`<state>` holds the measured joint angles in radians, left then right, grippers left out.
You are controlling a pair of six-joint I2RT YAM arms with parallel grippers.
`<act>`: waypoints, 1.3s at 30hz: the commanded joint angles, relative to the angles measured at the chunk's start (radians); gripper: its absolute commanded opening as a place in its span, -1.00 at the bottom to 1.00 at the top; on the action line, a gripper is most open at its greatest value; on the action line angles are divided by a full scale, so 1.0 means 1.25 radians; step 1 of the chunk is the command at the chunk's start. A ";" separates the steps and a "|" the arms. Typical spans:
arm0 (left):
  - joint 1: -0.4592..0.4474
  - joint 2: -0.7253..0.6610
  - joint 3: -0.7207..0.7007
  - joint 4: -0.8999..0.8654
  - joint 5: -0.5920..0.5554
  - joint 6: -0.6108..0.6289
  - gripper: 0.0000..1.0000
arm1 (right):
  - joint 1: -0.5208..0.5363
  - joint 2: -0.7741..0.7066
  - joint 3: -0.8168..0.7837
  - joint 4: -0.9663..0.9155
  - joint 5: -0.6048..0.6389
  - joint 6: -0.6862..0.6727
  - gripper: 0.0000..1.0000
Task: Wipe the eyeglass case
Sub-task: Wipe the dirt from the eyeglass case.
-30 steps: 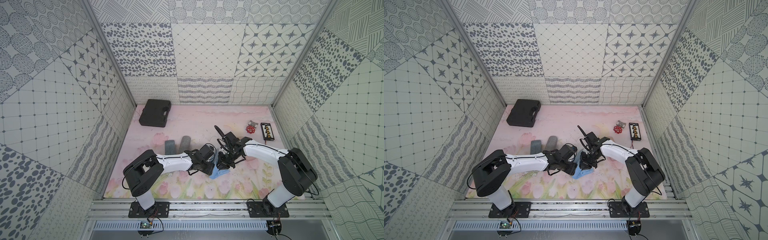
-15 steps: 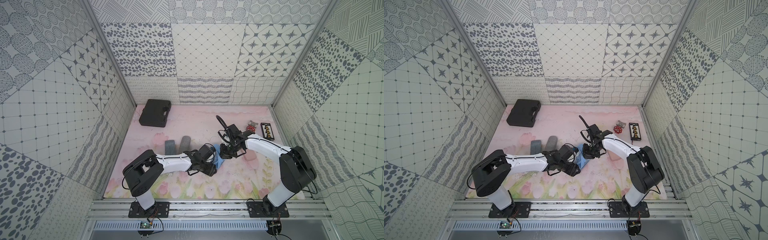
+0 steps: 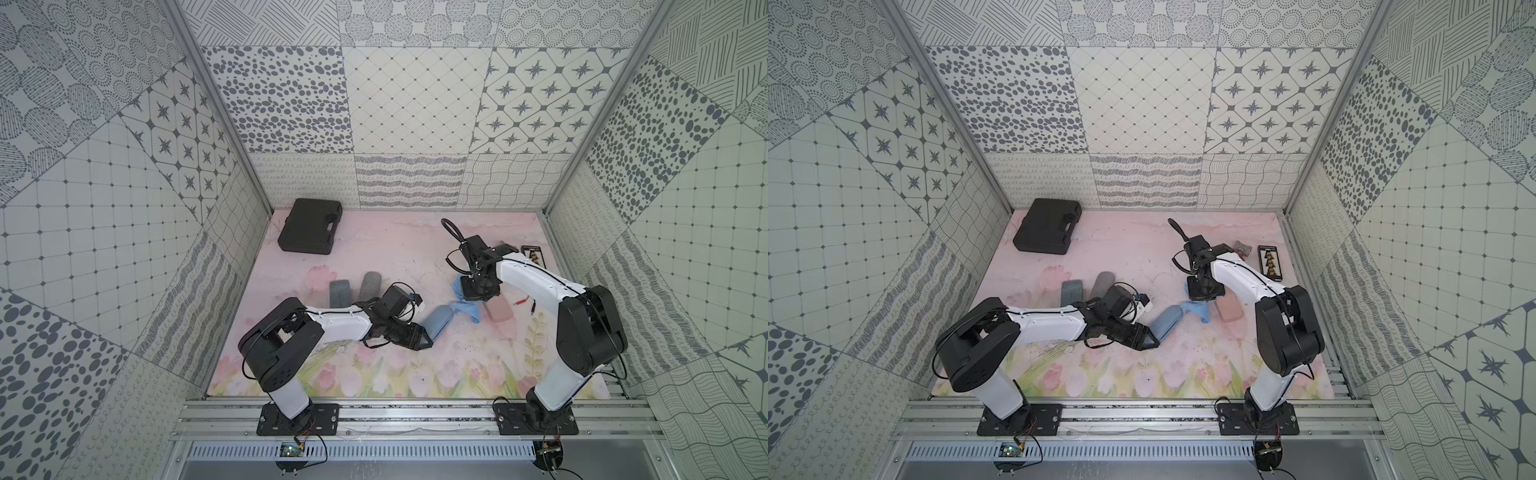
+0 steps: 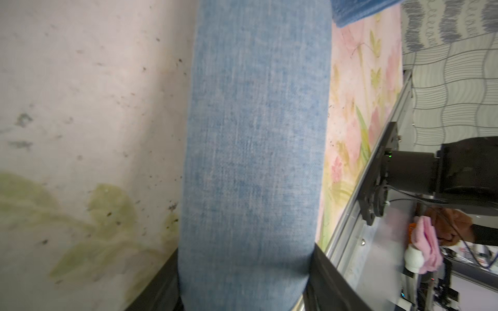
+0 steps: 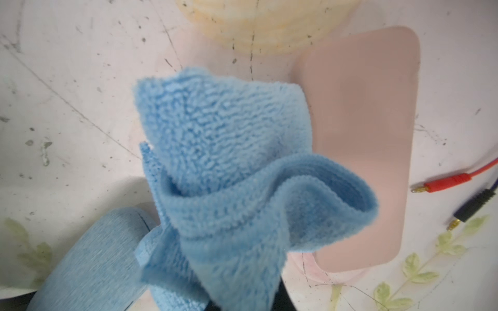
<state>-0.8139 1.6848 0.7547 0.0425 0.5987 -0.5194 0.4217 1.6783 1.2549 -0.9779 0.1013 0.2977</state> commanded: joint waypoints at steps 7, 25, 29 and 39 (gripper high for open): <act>0.089 0.097 -0.026 0.036 0.296 -0.107 -1.00 | 0.005 0.071 -0.036 0.076 -0.181 -0.005 -1.00; 0.158 0.169 -0.014 0.091 0.260 -0.192 -1.00 | 0.073 0.028 -0.235 0.288 -0.545 0.130 -1.00; 0.159 0.166 -0.012 0.096 0.254 -0.199 -1.00 | 0.133 0.010 -0.236 0.330 -0.629 0.166 -1.00; 0.159 0.169 -0.016 0.099 0.253 -0.198 -1.00 | 0.192 -0.116 -0.200 0.363 -0.753 0.130 -1.00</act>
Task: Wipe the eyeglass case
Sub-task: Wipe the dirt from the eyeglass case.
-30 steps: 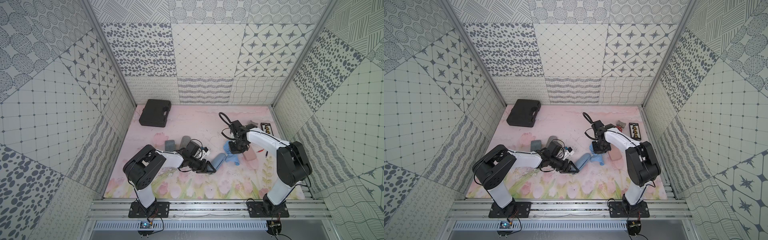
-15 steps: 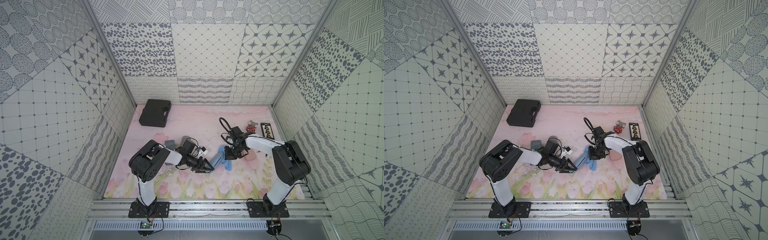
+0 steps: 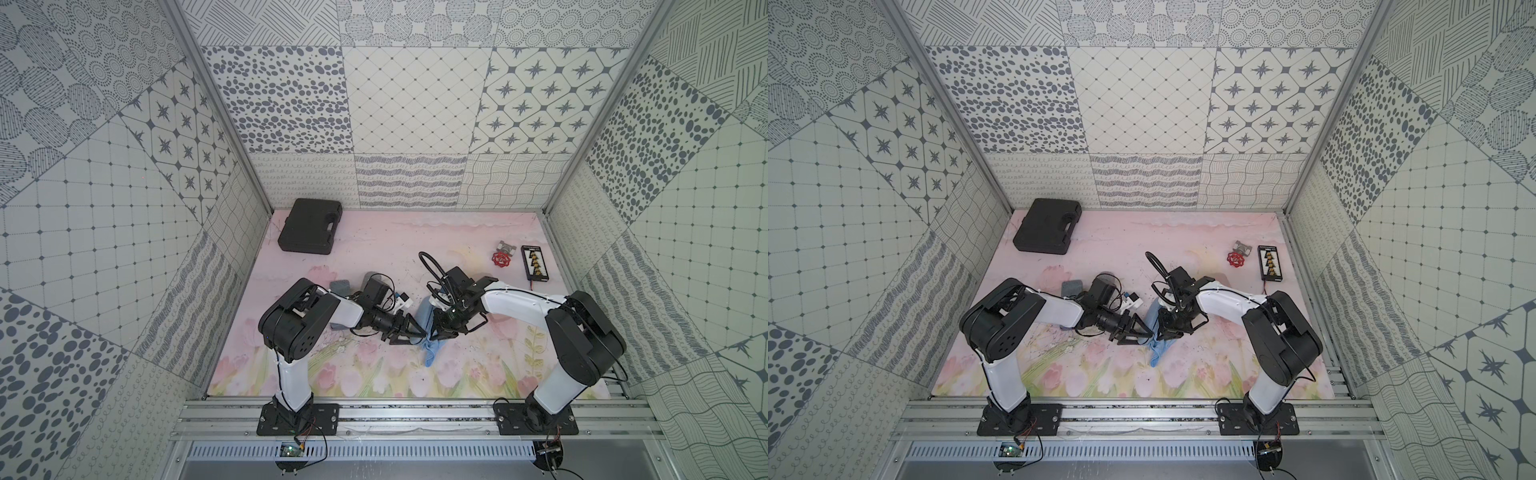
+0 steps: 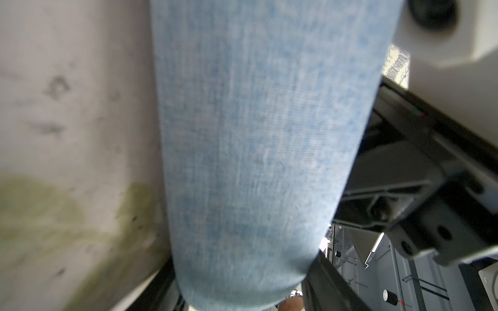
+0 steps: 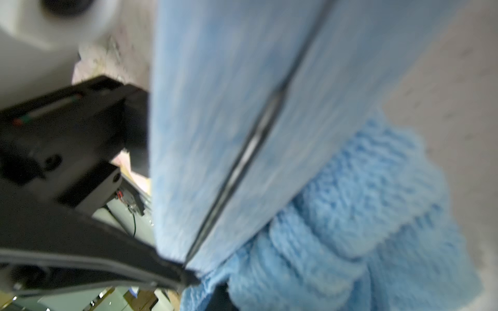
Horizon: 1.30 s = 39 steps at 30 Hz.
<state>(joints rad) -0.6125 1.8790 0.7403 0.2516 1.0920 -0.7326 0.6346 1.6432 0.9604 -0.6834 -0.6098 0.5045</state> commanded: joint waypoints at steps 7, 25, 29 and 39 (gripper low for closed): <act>-0.002 0.003 -0.016 -0.069 -0.140 -0.021 -1.00 | -0.134 -0.218 -0.029 0.231 -0.212 0.069 -1.00; -0.014 -0.036 -0.053 0.034 -0.070 -0.058 -1.00 | -0.130 0.084 0.163 -0.056 0.401 -0.104 -1.00; -0.014 -0.034 -0.044 0.016 -0.088 -0.051 -1.00 | -0.068 0.113 0.145 -0.030 0.357 -0.099 -1.00; -0.013 -0.023 -0.009 -0.056 -0.111 -0.010 -1.00 | 0.027 0.052 0.045 0.051 0.117 -0.083 -1.00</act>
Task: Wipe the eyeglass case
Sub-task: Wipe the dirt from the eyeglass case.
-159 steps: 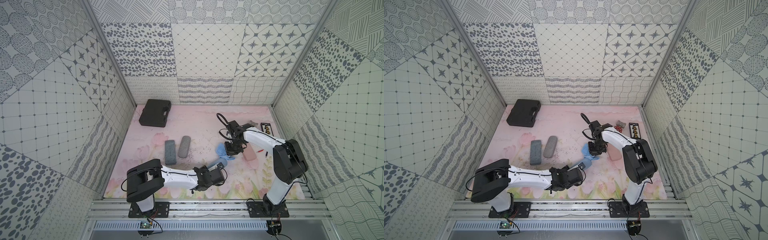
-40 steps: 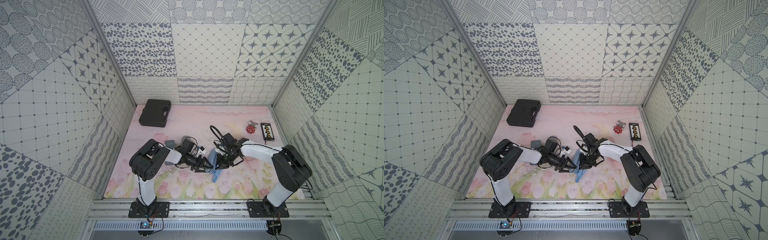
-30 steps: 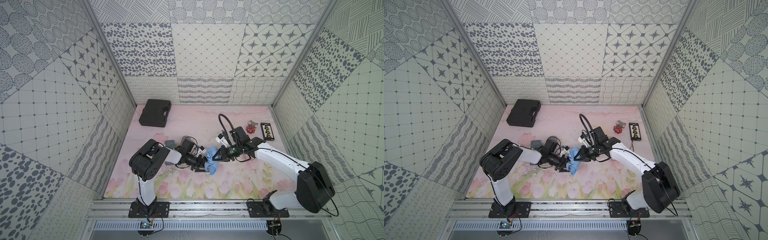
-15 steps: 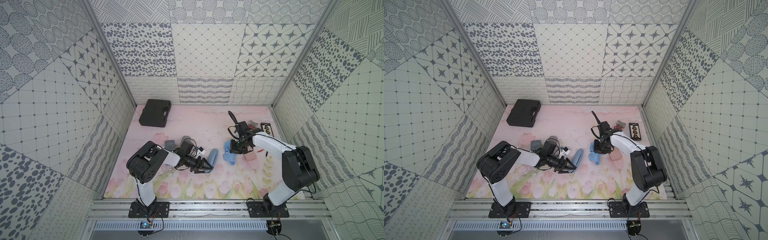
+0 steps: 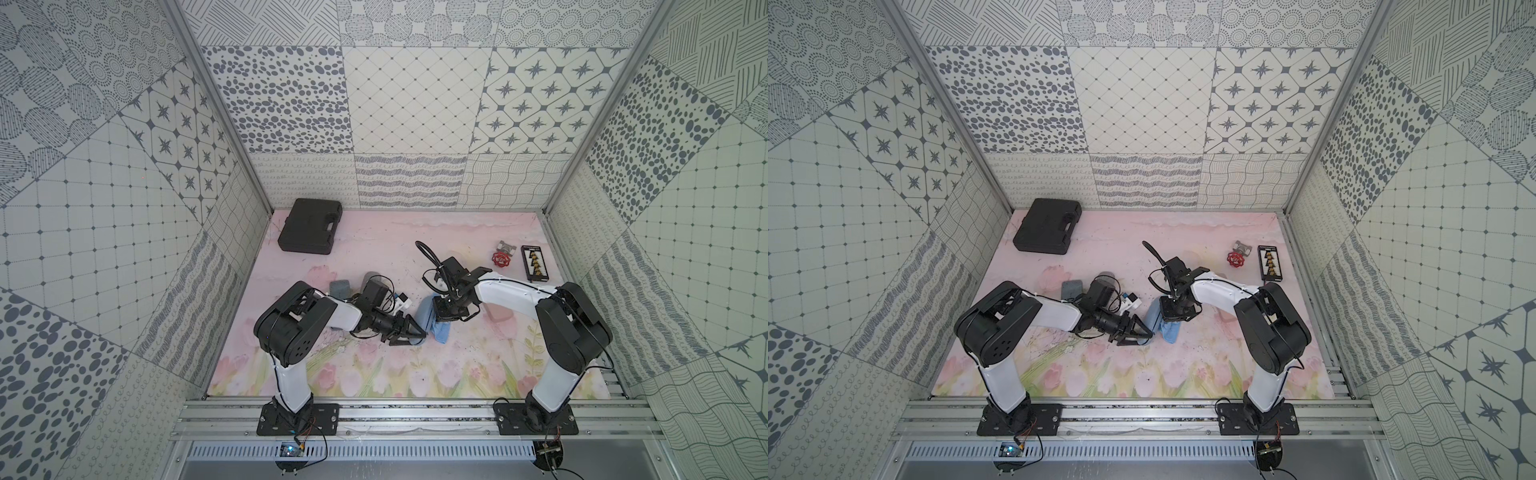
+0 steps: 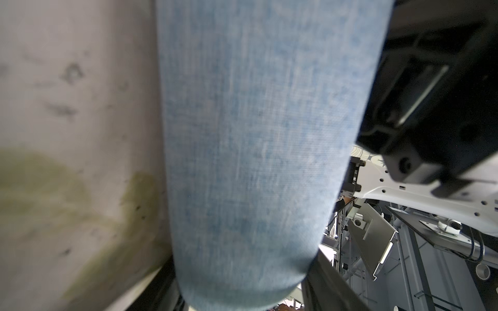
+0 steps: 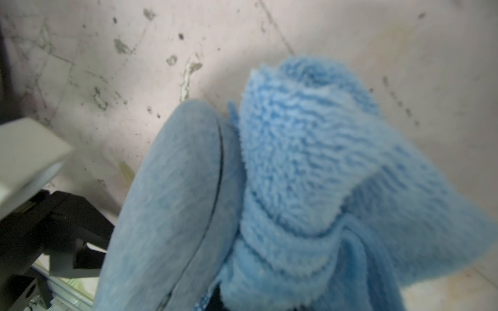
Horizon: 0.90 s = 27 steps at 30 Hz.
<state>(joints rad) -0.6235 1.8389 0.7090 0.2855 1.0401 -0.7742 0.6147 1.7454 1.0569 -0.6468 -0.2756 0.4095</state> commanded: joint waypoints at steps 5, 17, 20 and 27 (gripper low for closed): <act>-0.003 0.014 0.027 -0.081 -0.070 0.018 -1.00 | 0.100 -0.089 -0.028 -0.010 -0.216 -0.050 -1.00; -0.003 0.009 0.023 -0.105 -0.070 0.034 -1.00 | -0.087 -0.326 -0.080 0.217 -0.403 0.130 -1.00; -0.004 -0.001 0.016 -0.075 -0.053 0.021 -1.00 | -0.193 -0.326 -0.096 0.159 -0.316 0.154 -1.00; -0.032 0.002 0.003 0.085 0.021 -0.071 -1.00 | -0.239 -0.158 0.016 -0.139 0.071 0.019 -1.00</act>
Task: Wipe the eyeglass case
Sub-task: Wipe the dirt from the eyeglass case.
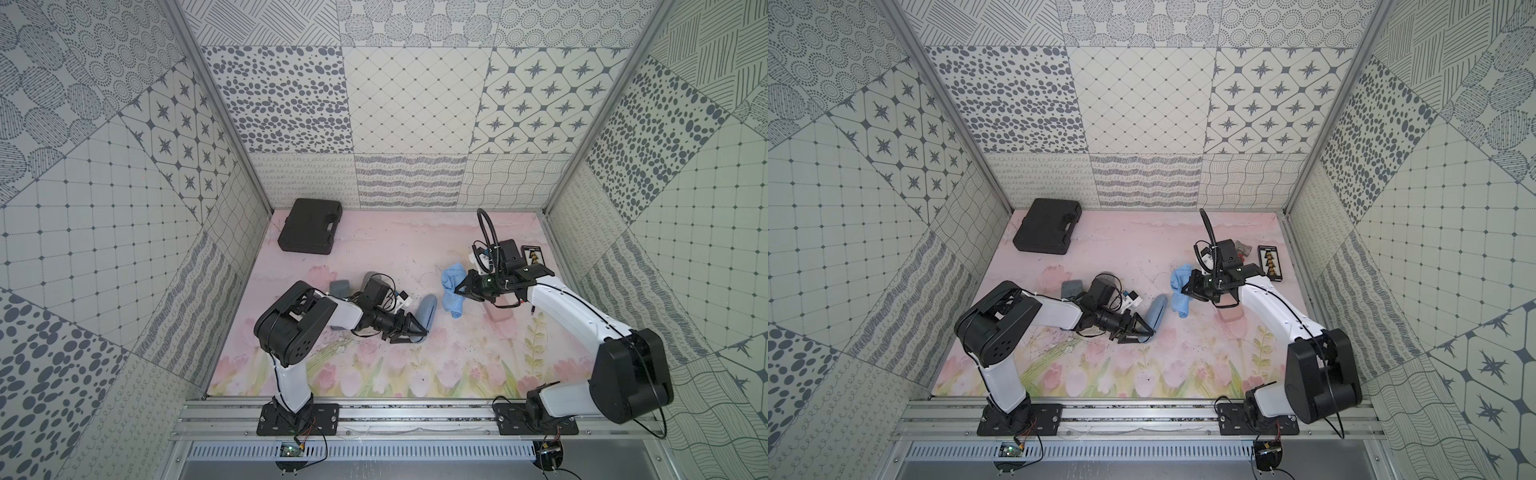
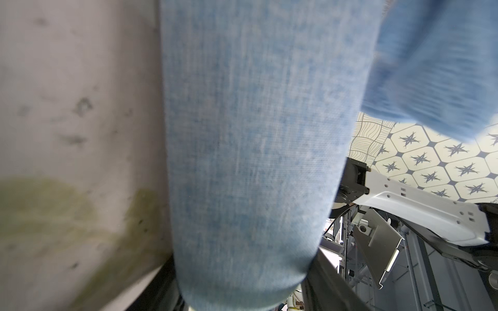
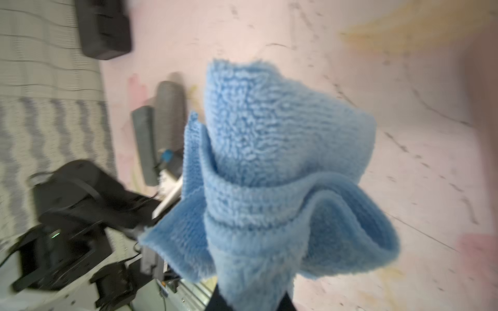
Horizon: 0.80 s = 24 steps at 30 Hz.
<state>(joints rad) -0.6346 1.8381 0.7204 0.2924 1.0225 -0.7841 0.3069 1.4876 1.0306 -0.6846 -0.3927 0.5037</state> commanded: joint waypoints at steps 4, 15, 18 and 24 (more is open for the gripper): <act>-0.032 0.031 -0.024 0.238 0.069 -0.148 -1.00 | 0.061 0.122 0.079 -0.112 0.287 -0.102 -1.00; -0.016 0.084 -0.050 0.261 0.020 -0.160 -1.00 | 0.247 0.209 0.068 -0.036 0.231 -0.121 -1.00; -0.010 0.070 -0.034 0.188 0.014 -0.119 -1.00 | 0.290 0.215 0.054 -0.009 0.164 -0.114 -1.00; 0.003 0.065 -0.018 0.120 -0.010 -0.082 -1.00 | 0.350 0.085 -0.060 0.093 -0.014 -0.151 -1.00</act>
<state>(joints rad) -0.6403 1.9251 0.6788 0.5827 1.0901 -0.9531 0.6914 1.6768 1.0069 -0.6693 -0.1871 0.3584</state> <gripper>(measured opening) 0.608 0.127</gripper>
